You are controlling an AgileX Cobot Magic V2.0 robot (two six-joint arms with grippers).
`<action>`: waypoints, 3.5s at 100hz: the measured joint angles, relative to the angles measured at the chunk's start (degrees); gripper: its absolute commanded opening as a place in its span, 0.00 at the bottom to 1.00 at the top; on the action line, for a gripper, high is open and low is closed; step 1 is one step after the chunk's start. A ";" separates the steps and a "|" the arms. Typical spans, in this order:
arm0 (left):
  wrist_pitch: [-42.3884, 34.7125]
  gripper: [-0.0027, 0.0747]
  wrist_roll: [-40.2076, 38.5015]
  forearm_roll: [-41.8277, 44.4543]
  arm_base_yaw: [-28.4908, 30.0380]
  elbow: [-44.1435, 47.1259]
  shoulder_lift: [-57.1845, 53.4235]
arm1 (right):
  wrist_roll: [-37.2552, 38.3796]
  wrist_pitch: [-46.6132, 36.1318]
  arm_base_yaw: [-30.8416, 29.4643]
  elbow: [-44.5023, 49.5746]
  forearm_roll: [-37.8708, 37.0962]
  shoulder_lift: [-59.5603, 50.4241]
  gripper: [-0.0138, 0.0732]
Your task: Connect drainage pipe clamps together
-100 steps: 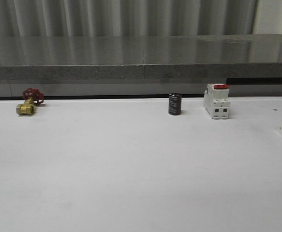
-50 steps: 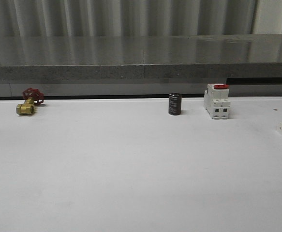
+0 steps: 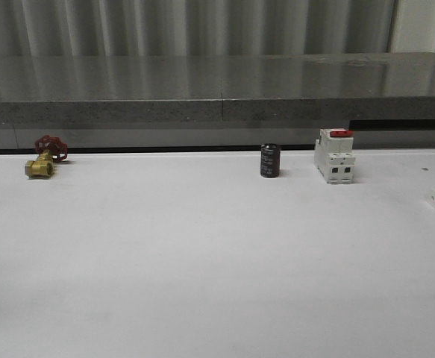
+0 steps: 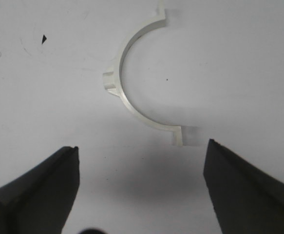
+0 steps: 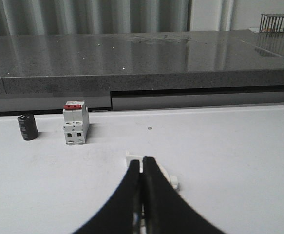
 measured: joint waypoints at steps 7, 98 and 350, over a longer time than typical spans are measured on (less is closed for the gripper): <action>0.29 0.71 0.00 0.00 0.83 -1.56 3.94 | 0.00 0.00 0.00 0.00 0.00 0.00 0.08; 0.05 0.59 -5.72 -1.60 2.42 -15.85 32.46 | 0.00 0.00 0.00 0.00 0.00 0.00 0.08; 3.12 0.01 -12.72 -7.69 -25.49 -29.60 29.26 | 0.00 0.00 0.00 0.00 0.00 0.00 0.08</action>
